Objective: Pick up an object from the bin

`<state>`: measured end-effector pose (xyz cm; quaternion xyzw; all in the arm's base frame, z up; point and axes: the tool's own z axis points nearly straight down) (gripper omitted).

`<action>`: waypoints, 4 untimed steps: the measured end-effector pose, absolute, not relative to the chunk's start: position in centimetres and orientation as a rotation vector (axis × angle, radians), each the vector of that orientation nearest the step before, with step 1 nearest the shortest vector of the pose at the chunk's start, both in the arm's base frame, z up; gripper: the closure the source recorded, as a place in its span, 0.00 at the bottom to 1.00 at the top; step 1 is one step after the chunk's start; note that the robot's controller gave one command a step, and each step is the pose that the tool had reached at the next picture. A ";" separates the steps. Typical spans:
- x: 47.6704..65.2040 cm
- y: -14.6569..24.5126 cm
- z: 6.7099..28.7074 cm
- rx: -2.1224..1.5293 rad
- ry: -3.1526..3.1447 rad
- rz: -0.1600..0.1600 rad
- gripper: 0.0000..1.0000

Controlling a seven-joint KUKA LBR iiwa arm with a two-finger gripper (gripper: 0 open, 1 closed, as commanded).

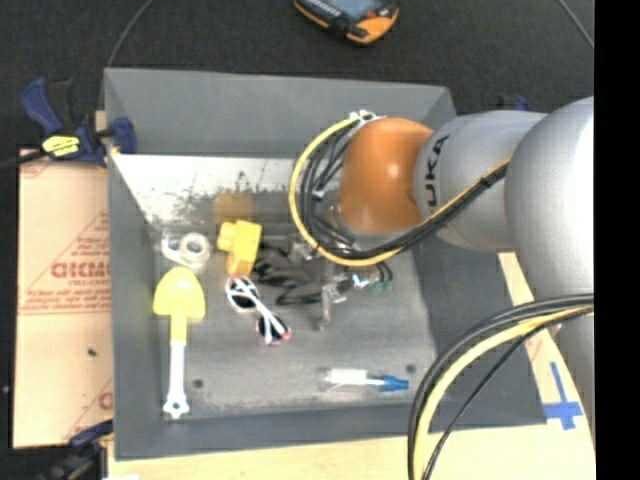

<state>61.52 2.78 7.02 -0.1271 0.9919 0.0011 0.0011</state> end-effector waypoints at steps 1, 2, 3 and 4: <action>65.6 -3.5 8.4 -0.644 3.058 -0.013 0.00; 65.5 -3.2 8.4 -0.647 3.059 -0.008 0.00; 65.3 -3.3 7.8 -0.669 3.048 -0.013 0.00; 65.3 -2.3 9.1 -0.674 3.048 -0.009 1.00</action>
Offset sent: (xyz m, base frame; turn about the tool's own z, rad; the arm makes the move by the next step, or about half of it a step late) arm 0.0000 0.0000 0.0000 0.0000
